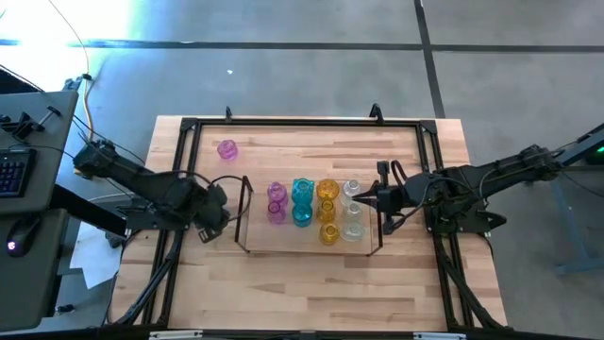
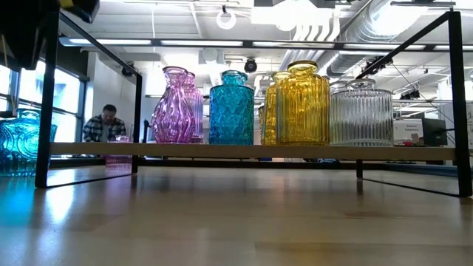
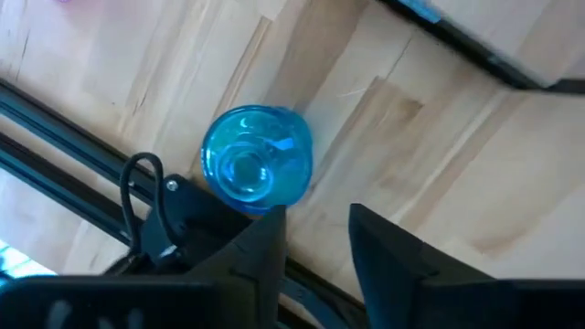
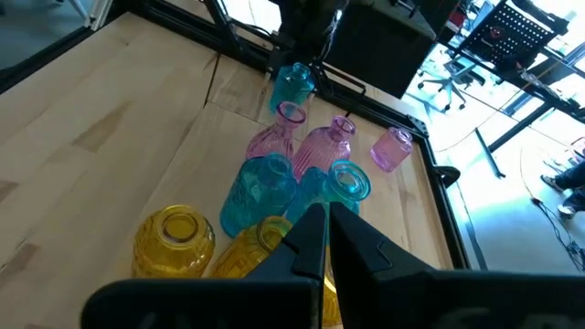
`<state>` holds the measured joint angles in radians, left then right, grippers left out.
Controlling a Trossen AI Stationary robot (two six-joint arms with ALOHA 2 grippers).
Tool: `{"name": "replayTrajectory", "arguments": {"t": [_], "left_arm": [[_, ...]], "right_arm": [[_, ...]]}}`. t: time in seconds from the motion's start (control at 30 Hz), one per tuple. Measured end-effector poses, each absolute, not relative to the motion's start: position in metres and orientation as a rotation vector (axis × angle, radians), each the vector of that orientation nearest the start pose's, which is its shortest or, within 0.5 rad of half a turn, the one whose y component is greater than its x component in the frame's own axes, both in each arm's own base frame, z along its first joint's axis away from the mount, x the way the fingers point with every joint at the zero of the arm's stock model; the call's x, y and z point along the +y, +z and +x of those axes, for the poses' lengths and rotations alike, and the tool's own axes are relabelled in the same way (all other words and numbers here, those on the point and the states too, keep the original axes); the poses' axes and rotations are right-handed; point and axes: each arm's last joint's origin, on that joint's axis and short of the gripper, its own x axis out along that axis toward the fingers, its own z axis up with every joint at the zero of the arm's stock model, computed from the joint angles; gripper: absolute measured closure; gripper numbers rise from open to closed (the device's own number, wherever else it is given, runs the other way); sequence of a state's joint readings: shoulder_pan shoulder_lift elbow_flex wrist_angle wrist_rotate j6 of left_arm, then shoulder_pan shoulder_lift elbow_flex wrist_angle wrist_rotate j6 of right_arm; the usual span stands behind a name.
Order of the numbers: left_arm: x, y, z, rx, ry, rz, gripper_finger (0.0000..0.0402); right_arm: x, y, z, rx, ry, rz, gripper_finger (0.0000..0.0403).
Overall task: Sort vases onto shelf
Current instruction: Put the blue vase on the shelf aligned with the other blue vases
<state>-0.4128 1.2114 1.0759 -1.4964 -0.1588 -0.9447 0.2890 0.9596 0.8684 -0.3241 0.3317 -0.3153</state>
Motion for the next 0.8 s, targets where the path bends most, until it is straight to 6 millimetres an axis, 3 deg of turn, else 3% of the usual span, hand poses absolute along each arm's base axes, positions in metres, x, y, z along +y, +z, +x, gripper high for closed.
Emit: {"name": "replayTrajectory", "arguments": {"t": [0.2,0.57,0.8], "left_arm": [[-0.058,0.258,0.159,1.520,0.503,-0.221,0.0261],[-0.045,0.224,0.154,1.574,0.530,-0.185,0.0259],[-0.043,0.212,0.153,1.565,0.509,-0.177,0.0259]], "right_arm": [[0.049,0.319,0.199,0.400,0.021,-0.438,0.0403],[0.049,0.319,0.199,0.400,0.022,-0.438,0.0403],[0.049,0.319,0.199,0.400,0.022,-0.438,0.0403]]}}
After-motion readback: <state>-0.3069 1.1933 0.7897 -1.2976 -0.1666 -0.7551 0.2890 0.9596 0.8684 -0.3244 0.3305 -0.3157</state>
